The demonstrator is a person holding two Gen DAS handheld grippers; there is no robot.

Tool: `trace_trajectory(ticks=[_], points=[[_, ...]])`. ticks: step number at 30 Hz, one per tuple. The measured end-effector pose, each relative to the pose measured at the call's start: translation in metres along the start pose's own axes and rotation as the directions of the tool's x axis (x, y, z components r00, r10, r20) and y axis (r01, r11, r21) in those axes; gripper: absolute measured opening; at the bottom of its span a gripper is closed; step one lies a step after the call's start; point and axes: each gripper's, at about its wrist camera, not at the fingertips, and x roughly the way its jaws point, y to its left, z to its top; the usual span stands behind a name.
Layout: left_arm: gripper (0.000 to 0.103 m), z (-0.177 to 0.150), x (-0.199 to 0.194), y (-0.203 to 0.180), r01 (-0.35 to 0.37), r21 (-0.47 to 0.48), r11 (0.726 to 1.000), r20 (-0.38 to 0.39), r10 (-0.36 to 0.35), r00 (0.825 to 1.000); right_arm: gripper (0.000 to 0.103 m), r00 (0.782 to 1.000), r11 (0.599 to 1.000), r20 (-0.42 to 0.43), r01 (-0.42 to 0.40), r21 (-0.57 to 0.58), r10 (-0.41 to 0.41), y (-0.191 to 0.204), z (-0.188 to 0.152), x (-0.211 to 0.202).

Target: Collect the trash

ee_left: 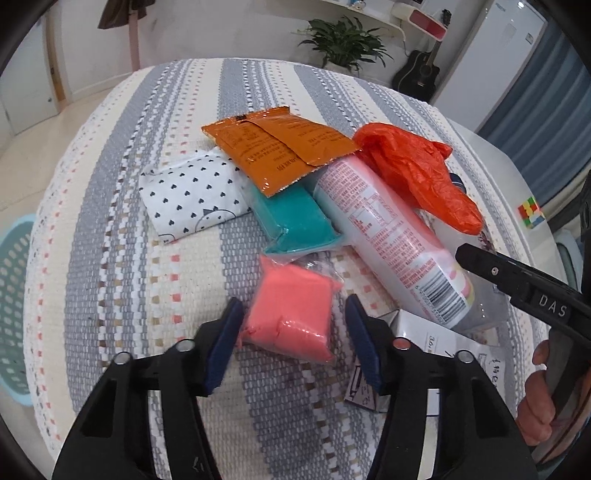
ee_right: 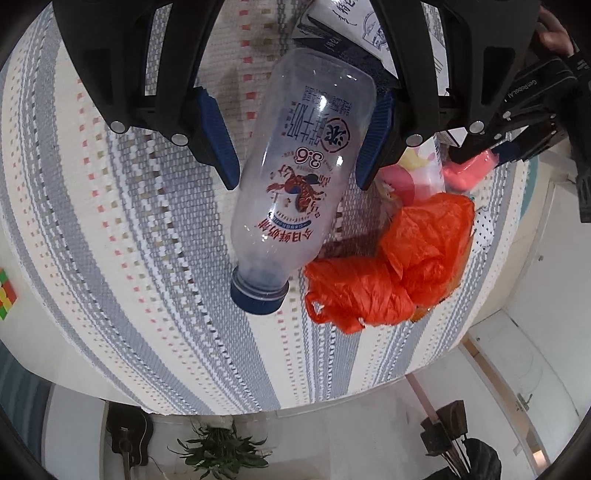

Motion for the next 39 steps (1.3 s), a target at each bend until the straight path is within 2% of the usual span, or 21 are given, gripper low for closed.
trace_trajectory(ticks=[1,6,8,12,15,23,26,27,28,29,30,31,33,36,39], points=[[0.042,0.0,-0.001,0.0,-0.002,0.001,1.0,-0.001,0.002,1.0,0.061,1.0,1.0,0.003,0.002,-0.001,-0.002,0.0,-0.001,0.0],[0.04,-0.002,-0.006,0.001,-0.025,0.015,1.0,0.009,0.024,1.0,0.06,1.0,1.0,0.0,0.005,0.0,-0.005,0.001,-0.002,0.0],[0.039,-0.003,-0.011,0.0,-0.048,0.018,0.999,0.033,0.047,0.998,0.059,1.0,1.0,-0.006,0.013,0.001,-0.013,0.0,-0.001,0.0],[0.039,-0.004,-0.032,0.006,-0.039,0.005,0.999,0.109,0.038,0.993,0.056,0.999,0.999,-0.008,0.041,-0.007,-0.041,0.002,-0.001,-0.003],[0.039,-0.006,-0.048,0.016,-0.037,-0.005,0.999,0.16,0.037,0.986,0.056,0.998,0.998,0.011,0.059,-0.019,-0.059,0.004,-0.002,-0.007],[0.038,-0.015,-0.077,0.048,-0.014,-0.072,0.997,0.234,0.03,0.972,0.054,0.996,0.999,0.08,0.03,-0.015,-0.029,0.003,0.002,-0.028],[0.038,-0.013,-0.087,0.055,-0.059,-0.091,0.994,0.268,0.081,0.96,0.053,0.992,1.0,0.122,0.017,-0.024,-0.014,0.007,0.007,-0.043],[0.038,-0.012,-0.091,0.057,-0.081,-0.095,0.992,0.284,0.105,0.953,0.047,0.99,1.0,0.138,0.009,-0.026,-0.006,0.009,0.008,-0.049],[0.038,-0.011,-0.094,0.06,-0.079,-0.107,0.991,0.293,0.107,0.95,0.036,0.987,0.999,0.16,0.008,-0.034,-0.003,0.012,0.009,-0.056],[0.038,-0.01,-0.097,0.064,-0.072,-0.122,0.99,0.299,0.106,0.948,0.006,0.985,0.999,0.174,0.007,-0.048,0.002,0.015,0.011,-0.061],[0.038,-0.01,-0.1,0.067,-0.066,-0.136,0.989,0.307,0.106,0.946,0.0,0.984,0.998,0.177,-0.008,-0.065,0.019,0.019,0.013,-0.065],[0.038,-0.009,-0.102,0.069,-0.064,-0.143,0.988,0.31,0.106,0.945,0.0,0.985,0.997,0.173,-0.004,-0.082,0.018,0.024,0.014,-0.068],[0.038,-0.01,-0.104,0.073,-0.062,-0.155,0.986,0.314,0.108,0.943,0.0,0.99,0.992,0.14,0.051,-0.115,-0.034,0.033,0.016,-0.063],[0.038,-0.01,-0.106,0.076,-0.061,-0.162,0.985,0.311,0.109,0.944,0.0,0.995,0.996,0.101,-0.015,-0.089,0.024,0.027,0.015,-0.057],[0.038,-0.011,-0.108,0.077,-0.062,-0.162,0.985,0.311,0.11,0.944,0.001,0.997,0.993,0.078,-0.019,-0.118,0.028,0.026,0.012,-0.054]])
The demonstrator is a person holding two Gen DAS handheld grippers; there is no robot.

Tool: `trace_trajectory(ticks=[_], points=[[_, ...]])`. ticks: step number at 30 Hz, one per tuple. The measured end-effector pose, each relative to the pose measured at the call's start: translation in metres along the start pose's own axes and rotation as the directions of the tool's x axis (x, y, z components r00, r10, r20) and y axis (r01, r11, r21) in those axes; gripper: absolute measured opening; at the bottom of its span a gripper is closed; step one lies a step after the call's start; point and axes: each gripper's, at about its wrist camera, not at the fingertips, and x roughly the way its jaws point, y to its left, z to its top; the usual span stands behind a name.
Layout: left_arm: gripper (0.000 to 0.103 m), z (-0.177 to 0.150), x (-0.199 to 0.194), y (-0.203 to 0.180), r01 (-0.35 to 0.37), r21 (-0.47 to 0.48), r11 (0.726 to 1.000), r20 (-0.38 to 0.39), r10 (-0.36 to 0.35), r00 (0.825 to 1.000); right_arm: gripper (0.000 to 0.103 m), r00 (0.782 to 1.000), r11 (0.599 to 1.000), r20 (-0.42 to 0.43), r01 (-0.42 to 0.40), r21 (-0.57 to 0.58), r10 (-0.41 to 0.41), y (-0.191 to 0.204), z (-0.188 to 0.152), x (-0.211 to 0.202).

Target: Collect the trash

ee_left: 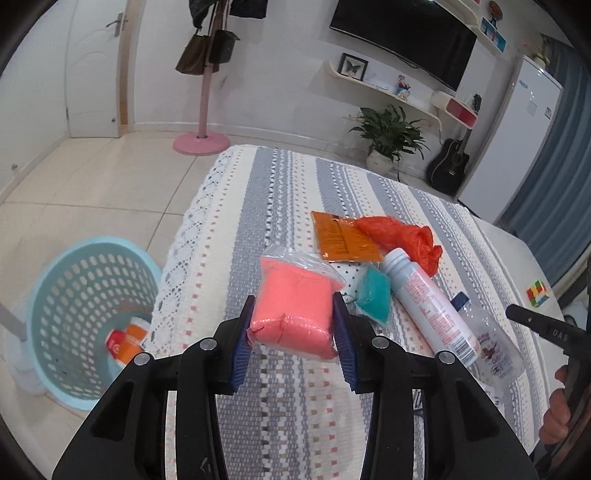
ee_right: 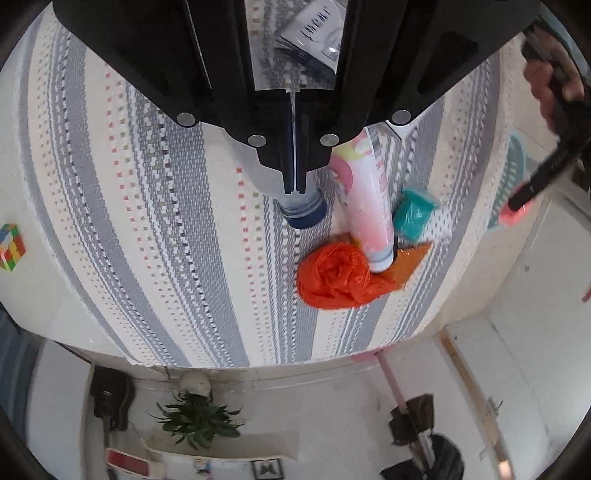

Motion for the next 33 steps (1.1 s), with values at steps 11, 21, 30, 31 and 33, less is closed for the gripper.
trace_trajectory(ticks=[11,21,30,31,33], points=[[0.038,0.0,-0.001,0.001,0.004,-0.007,1.0,-0.004,-0.004,1.0,0.001,0.97,0.962,-0.002,-0.241,0.129,0.243,-0.037,-0.012,-0.007],[0.039,-0.002,0.002,-0.003,0.011,-0.028,1.0,-0.003,-0.011,1.0,0.073,0.969,0.972,0.116,-0.228,0.066,0.219,-0.036,-0.012,-0.042],[0.039,-0.004,0.005,-0.008,0.016,-0.012,1.0,-0.011,-0.016,1.0,0.084,0.996,0.991,0.003,-0.087,-0.101,0.087,-0.029,-0.014,-0.029],[0.039,-0.003,0.005,-0.008,0.015,-0.011,1.0,-0.011,-0.015,1.0,0.084,0.996,0.99,-0.024,-0.087,-0.114,0.085,-0.028,-0.017,-0.021],[0.039,-0.004,0.006,-0.008,0.012,-0.012,1.0,-0.012,-0.012,1.0,0.083,0.996,0.988,-0.039,-0.086,-0.127,0.081,-0.024,-0.023,-0.013]])
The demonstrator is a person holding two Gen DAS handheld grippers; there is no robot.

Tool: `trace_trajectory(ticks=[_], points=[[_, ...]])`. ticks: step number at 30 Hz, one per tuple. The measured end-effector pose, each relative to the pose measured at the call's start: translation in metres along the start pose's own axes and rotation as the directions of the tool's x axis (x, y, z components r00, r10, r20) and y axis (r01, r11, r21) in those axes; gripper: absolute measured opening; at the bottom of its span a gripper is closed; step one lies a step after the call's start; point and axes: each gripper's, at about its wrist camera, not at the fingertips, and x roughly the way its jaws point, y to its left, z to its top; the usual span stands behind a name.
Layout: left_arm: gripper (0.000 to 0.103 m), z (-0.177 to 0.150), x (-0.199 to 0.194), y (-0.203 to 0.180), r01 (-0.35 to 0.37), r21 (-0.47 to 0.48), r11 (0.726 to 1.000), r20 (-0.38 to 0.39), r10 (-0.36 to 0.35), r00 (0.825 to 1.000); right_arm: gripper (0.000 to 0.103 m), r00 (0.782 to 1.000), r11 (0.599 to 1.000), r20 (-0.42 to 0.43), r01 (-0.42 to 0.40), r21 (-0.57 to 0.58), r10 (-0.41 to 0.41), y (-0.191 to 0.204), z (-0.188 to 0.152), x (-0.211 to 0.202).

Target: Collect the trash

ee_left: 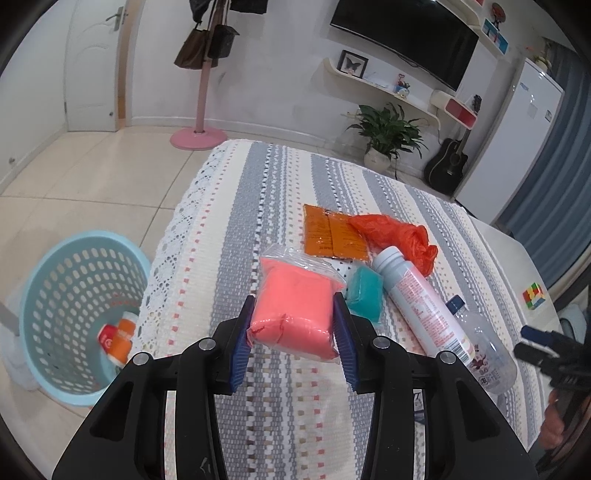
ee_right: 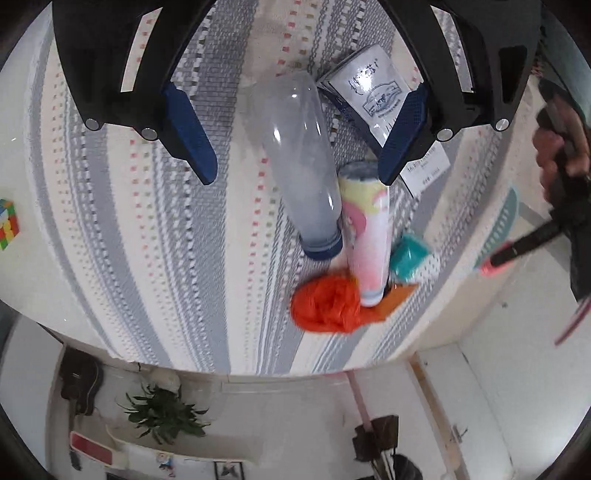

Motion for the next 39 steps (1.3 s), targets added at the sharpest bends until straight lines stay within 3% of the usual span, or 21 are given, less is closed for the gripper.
trace_trajectory(ticks=[5,9,11,18,23,27,32,36,39], points=[[0.039,-0.001,0.003,0.003,-0.007,0.0,1.0,-0.009,0.007,1.0,0.064,0.994,1.0,-0.105,0.004,-0.025,-0.006,0.008,-0.005,0.035],[0.039,0.0,0.003,0.006,-0.013,-0.001,1.0,-0.01,0.013,1.0,0.049,0.99,0.999,-0.138,0.028,-0.046,-0.034,0.013,-0.008,0.049],[0.039,0.001,0.003,0.007,-0.013,-0.003,1.0,-0.009,0.013,1.0,0.047,0.988,0.997,-0.15,0.036,-0.061,-0.045,0.015,-0.009,0.052],[0.039,0.007,-0.008,0.021,-0.031,-0.042,0.999,0.031,0.032,0.999,0.044,0.996,0.999,-0.075,0.042,-0.029,-0.044,0.017,0.002,0.033],[0.039,0.016,-0.025,0.049,-0.047,-0.108,0.993,0.081,0.056,0.995,0.044,0.999,0.999,0.043,0.033,-0.013,-0.032,0.028,0.027,-0.008],[0.039,0.021,-0.039,0.072,-0.067,-0.156,0.985,0.113,0.085,0.99,0.044,0.99,0.998,0.138,0.004,-0.058,0.004,0.058,0.048,-0.039],[0.039,0.028,-0.069,0.115,-0.075,-0.248,0.966,0.176,0.121,0.977,0.044,0.963,0.981,0.229,-0.107,-0.164,0.144,0.126,0.078,-0.057],[0.039,0.029,-0.092,0.154,-0.074,-0.335,0.939,0.209,0.15,0.966,0.044,0.946,0.958,0.257,-0.132,-0.253,0.198,0.19,0.094,-0.049],[0.039,0.023,-0.103,0.179,-0.085,-0.383,0.92,0.214,0.178,0.961,0.044,0.944,0.94,0.22,-0.178,-0.29,0.246,0.237,0.104,-0.03]])
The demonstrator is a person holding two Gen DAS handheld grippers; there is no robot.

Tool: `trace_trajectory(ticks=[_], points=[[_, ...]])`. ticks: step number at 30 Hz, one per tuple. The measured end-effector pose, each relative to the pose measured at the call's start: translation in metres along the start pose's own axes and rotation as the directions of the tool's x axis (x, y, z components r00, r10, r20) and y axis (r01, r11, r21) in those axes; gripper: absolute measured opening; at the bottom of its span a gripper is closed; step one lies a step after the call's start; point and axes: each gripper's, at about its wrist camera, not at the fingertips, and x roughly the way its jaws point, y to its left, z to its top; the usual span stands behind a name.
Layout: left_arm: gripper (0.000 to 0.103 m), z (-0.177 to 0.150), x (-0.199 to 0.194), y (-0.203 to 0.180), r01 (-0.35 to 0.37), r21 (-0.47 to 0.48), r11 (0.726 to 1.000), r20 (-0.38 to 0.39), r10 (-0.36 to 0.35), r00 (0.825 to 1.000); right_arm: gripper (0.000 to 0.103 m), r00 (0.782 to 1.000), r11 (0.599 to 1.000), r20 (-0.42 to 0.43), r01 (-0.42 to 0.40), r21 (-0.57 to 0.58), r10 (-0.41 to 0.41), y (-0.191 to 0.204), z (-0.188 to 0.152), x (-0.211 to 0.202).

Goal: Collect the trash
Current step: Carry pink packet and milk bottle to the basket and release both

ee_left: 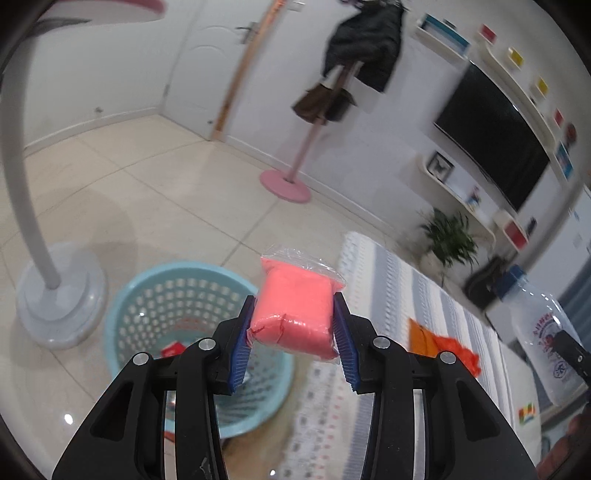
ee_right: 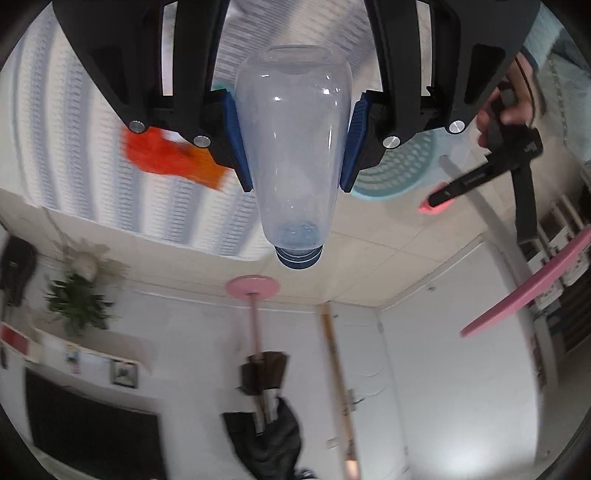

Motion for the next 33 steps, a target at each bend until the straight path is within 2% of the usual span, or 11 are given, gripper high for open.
trace_trajectory(ticks=[4,10,16,19,23,28,33], points=[[0.039,0.001,0.002,0.027,-0.056,-0.026,0.998,-0.02,0.056,0.998,0.044,0.998,0.997,-0.03,-0.063,-0.042,0.062,0.047,0.009,0.038],[0.039,0.002,0.013,0.056,-0.126,-0.074,0.989,-0.073,0.12,0.99,0.044,0.988,0.993,-0.115,-0.106,-0.045,0.1,0.1,0.003,0.108],[0.039,-0.005,0.03,0.079,-0.192,-0.092,0.977,-0.145,0.178,0.973,0.044,0.972,0.993,-0.205,-0.115,0.034,0.119,0.111,-0.012,0.175],[0.048,-0.007,0.033,0.089,-0.209,-0.119,0.971,-0.166,0.188,0.968,0.044,0.962,0.991,-0.245,-0.107,0.078,0.124,0.109,-0.023,0.202],[0.063,-0.007,0.029,0.091,-0.202,-0.119,0.972,-0.159,0.182,0.97,0.052,0.958,0.991,-0.26,-0.094,0.099,0.117,0.106,-0.028,0.217],[0.065,-0.007,0.021,0.085,-0.187,-0.113,0.976,-0.144,0.17,0.975,0.052,0.959,0.989,-0.256,-0.097,0.107,0.122,0.102,-0.037,0.212],[0.072,-0.003,0.013,0.073,-0.159,-0.128,0.979,-0.113,0.145,0.983,0.052,0.958,0.99,-0.258,-0.101,0.099,0.123,0.095,-0.041,0.196]])
